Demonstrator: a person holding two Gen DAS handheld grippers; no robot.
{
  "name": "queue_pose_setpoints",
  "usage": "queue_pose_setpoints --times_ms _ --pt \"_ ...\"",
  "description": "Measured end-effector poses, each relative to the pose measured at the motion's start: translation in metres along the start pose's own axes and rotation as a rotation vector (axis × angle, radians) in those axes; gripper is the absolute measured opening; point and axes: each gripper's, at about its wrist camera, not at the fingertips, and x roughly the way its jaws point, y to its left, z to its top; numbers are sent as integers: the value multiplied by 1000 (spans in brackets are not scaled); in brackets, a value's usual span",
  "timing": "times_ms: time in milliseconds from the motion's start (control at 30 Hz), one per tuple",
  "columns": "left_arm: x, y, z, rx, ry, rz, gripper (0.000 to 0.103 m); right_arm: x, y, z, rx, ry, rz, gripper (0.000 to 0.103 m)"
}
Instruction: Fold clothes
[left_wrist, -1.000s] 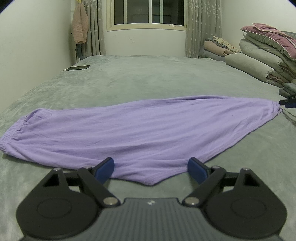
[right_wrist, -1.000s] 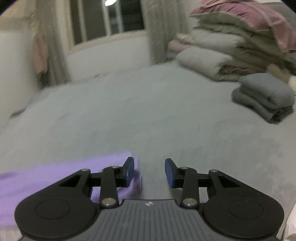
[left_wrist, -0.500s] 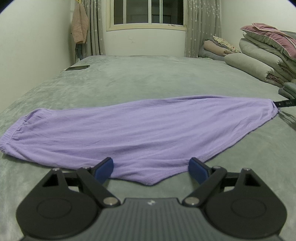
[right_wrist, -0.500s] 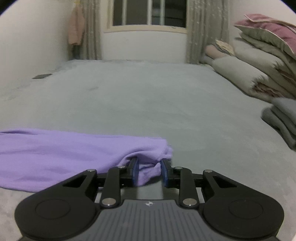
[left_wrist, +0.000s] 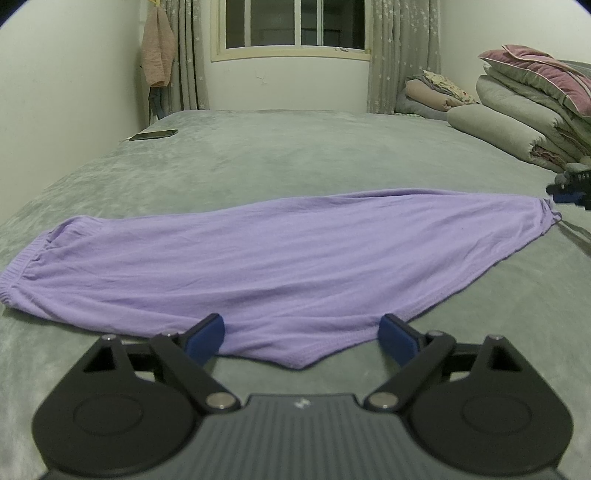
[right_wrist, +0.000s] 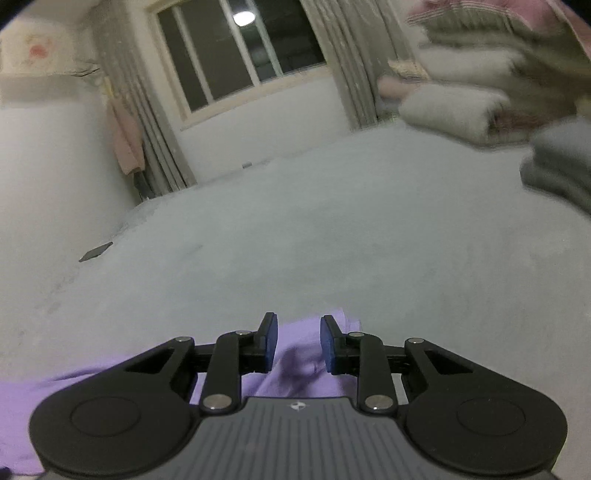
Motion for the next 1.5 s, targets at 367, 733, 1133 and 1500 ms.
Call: queue_pose_setpoints --times_ms 367,733,1133,1500 --pt "1 0 0 1 0 1 92 21 17 -10 -45 62 -67 7" --pt "1 0 0 0 -1 0 92 2 6 -2 -42 48 -182 5" --pt "0 -1 -1 0 -1 0 92 -3 7 -4 -60 111 -258 7" --pt "0 0 -1 0 -1 0 92 2 -5 -11 75 102 -118 31"
